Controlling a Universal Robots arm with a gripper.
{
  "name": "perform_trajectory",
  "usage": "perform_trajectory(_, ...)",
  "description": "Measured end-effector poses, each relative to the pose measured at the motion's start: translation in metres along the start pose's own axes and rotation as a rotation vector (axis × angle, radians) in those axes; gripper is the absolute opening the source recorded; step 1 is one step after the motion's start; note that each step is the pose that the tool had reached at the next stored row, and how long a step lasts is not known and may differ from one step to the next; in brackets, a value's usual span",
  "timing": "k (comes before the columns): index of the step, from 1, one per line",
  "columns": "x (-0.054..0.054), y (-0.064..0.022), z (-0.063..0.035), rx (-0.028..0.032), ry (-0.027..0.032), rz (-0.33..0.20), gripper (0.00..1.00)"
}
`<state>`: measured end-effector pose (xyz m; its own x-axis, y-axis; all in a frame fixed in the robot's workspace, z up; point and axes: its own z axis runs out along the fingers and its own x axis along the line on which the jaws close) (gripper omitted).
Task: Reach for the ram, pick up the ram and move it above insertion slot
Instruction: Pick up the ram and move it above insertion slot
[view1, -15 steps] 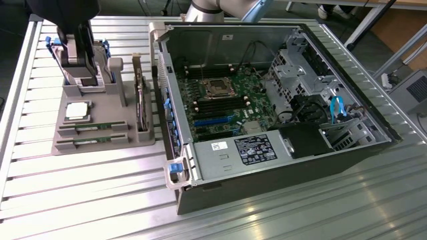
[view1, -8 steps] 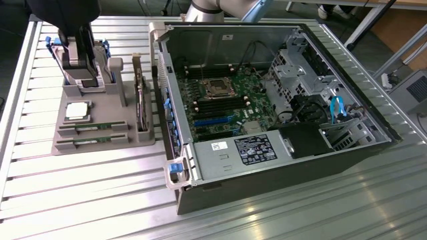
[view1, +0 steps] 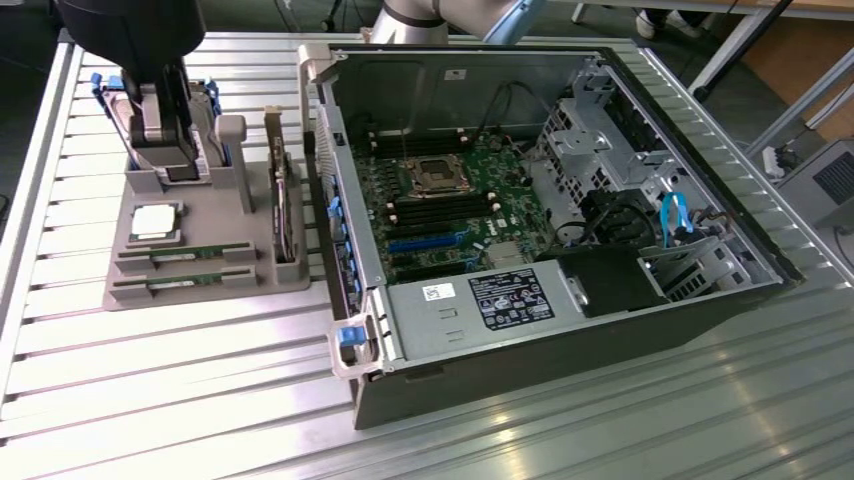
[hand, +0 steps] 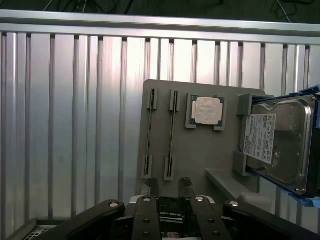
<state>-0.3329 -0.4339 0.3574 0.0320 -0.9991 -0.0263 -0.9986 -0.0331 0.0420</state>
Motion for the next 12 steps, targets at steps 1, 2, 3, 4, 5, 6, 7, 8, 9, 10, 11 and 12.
perform_trajectory(1, 0.0, 0.0, 0.0003, 0.0, 0.0, 0.0, 0.3)
perform_trajectory(2, 0.0, 0.0, 0.0005, 0.0, 0.0, -0.001, 0.3)
perform_trajectory(3, 0.0, 0.0, 0.0008, 0.0, 0.0, -0.001, 0.3)
perform_trajectory(4, 0.0, -0.0001, 0.001, -0.0001, 0.0001, -0.002, 0.3)
perform_trajectory(5, 0.0, -0.0001, 0.0012, -0.0001, 0.0001, -0.002, 0.3)
perform_trajectory(6, 0.0, -0.0001, 0.0015, -0.0001, 0.0001, -0.002, 0.3)
perform_trajectory(7, 0.0, -0.0001, 0.0019, -0.0001, 0.0001, -0.003, 0.3)
perform_trajectory(8, 0.0, -0.0002, 0.0051, -0.0001, 0.0003, -0.007, 0.3)
perform_trajectory(9, 0.0, -0.0002, 0.0055, -0.0002, 0.0003, -0.007, 0.3)
perform_trajectory(10, 0.0, -0.0003, 0.0058, -0.0002, 0.0003, -0.008, 0.3)
perform_trajectory(11, 0.0, -0.0004, 0.0099, -0.0003, 0.0005, -0.012, 0.3)
perform_trajectory(12, 0.0, -0.0004, 0.0105, -0.0003, 0.0005, -0.013, 0.3)
